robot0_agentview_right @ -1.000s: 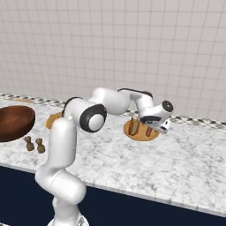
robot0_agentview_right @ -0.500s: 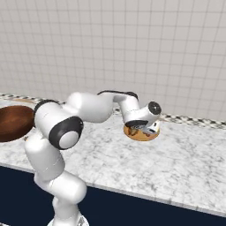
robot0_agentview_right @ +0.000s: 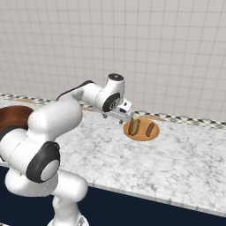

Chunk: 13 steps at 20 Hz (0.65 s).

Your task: Place one bun and one sausage from the bowl on each plate.

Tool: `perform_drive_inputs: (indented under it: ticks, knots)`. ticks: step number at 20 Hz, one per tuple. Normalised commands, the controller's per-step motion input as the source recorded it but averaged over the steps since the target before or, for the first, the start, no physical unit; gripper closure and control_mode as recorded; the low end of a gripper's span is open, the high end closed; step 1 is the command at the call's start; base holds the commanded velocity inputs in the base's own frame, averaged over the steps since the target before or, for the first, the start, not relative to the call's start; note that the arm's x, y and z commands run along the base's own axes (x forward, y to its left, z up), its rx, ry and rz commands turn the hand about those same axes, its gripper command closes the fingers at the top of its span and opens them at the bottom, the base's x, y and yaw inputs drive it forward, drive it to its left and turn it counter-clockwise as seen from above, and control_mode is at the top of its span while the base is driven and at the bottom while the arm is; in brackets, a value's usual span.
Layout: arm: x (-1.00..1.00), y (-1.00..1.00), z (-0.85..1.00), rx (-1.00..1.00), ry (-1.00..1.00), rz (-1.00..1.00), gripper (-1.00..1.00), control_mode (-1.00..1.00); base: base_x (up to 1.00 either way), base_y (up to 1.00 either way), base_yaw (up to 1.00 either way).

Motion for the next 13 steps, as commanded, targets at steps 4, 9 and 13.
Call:
perform_drive_inputs:
  ticks: [4, 9, 13]
  knots:
    - [-1.00, 0.92, 0.12, -0.09, 0.12, 0.00, -1.00, -1.00, 0.00, 0.00, 0.00]
    - [-1.00, 0.98, 0.21, -0.11, 0.05, 0.00, -1.00, -1.00, 0.00, 0.00, 0.00]
    - [-1.00, 0.45, 0.48, -0.03, 0.01, 0.01, -1.00, -1.00, 0.00, 0.00, 0.00]
